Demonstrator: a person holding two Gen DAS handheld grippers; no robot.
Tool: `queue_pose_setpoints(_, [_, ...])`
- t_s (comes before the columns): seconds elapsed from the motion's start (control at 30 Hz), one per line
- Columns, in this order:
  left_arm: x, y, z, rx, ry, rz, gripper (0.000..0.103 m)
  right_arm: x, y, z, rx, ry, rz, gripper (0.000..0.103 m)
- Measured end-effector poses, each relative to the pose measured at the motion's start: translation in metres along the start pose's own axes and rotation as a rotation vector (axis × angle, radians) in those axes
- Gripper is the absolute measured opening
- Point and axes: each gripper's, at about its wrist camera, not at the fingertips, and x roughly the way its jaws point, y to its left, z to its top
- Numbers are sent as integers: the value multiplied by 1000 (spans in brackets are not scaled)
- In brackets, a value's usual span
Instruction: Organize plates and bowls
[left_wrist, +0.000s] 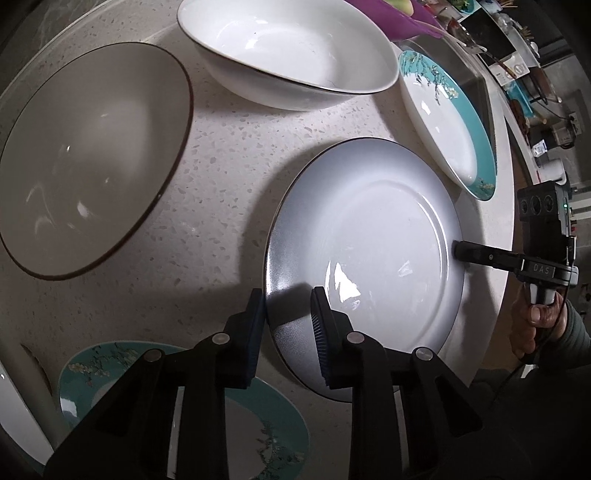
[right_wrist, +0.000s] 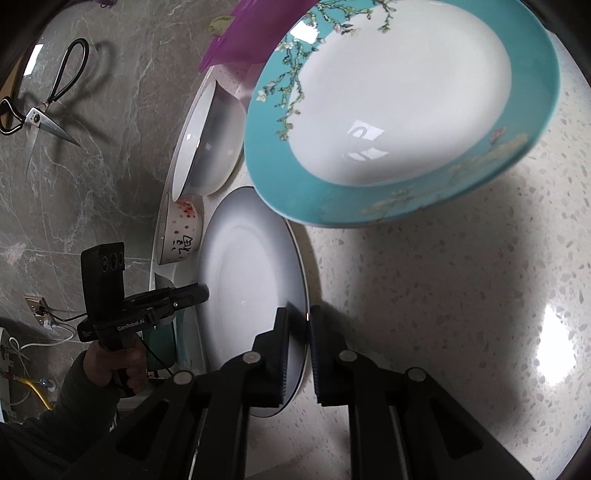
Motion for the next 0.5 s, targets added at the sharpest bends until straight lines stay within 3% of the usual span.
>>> queue_pose_setpoints(0.5, [-16, -36, -14, -19, -11, 16, 22, -25, -2, -15, 2, 9, -3, 14])
